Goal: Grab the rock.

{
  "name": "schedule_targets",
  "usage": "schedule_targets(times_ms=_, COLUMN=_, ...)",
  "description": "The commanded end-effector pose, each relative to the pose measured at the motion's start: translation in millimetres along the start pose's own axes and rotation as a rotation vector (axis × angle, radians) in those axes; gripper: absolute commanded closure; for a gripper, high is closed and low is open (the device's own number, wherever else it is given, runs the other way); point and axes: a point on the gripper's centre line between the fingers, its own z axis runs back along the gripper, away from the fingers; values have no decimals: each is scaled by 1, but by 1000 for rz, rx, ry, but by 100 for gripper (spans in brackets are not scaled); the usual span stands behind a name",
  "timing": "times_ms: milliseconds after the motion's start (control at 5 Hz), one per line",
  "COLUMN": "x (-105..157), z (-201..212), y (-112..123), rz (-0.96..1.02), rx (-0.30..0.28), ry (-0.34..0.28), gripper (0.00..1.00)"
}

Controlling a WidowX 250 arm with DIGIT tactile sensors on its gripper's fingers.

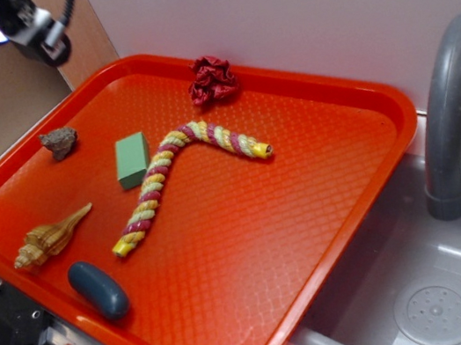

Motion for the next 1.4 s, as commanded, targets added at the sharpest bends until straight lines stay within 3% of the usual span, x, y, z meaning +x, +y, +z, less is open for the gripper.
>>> schedule_targets(times_ms=0, x=8, z=-53, y=44, rz=-38, rx=128, ry=33, gripper=0)
schedule_targets(times_ms=400, x=-4, z=-116, y=59, rz=-91, rx=207, ry=217, gripper=0)
schedule_targets(times_ms=800, x=-26, z=-134, y=61, rz=-125, rx=108, ry=429, gripper=0)
schedule_targets(times_ms=1000, x=-34, z=-143, y=60, rz=-141, rx=-19, ry=510, gripper=31)
schedule_targets(times_ms=1200, x=-38, z=-146, y=55, rz=-117, rx=-134, ry=572, gripper=100)
